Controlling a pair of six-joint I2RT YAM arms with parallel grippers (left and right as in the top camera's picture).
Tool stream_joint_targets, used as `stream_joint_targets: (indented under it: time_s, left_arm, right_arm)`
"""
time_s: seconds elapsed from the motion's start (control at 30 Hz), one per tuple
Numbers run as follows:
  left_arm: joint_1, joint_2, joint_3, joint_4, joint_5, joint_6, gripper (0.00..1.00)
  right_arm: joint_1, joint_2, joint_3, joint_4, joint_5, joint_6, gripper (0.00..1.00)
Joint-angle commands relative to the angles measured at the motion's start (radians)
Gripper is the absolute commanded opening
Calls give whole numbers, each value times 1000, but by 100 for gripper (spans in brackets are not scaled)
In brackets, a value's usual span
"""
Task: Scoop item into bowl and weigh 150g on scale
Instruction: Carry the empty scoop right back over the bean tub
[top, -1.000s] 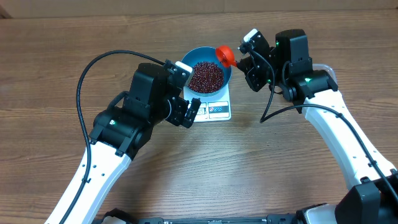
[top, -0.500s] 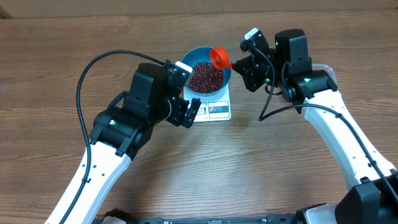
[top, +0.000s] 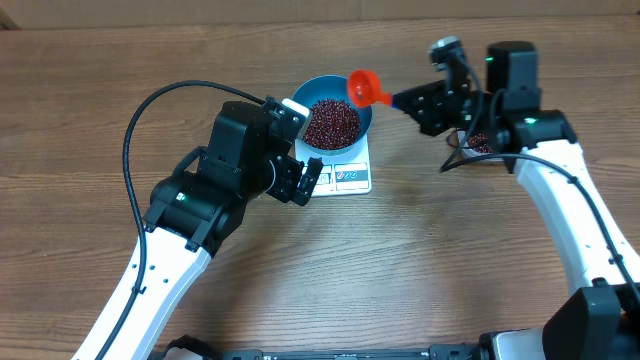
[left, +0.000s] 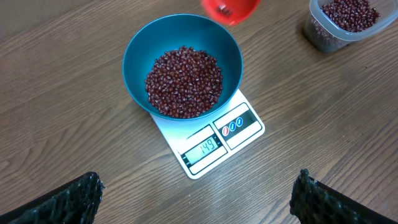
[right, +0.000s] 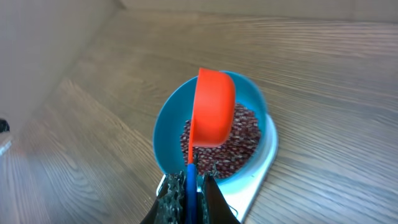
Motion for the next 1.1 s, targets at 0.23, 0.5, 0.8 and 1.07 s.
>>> stream_joint_targets:
  time_s: [0.23, 0.5, 0.8, 1.07]
  left_arm:
    - [4, 5, -6, 0, 6, 16, 100]
    - [4, 5, -6, 0, 6, 16, 100]
    - [4, 5, -6, 0, 6, 16, 100]
    - [4, 5, -6, 0, 6, 16, 100]
  right_arm:
    - [-240, -114, 29, -47, -42, 18, 4]
    - [-440, -188, 29, -175, 44, 5, 4]
    - [-472, -191, 29, -226, 44, -36, 4]
    - [-472, -191, 29, -265, 39, -35, 4]
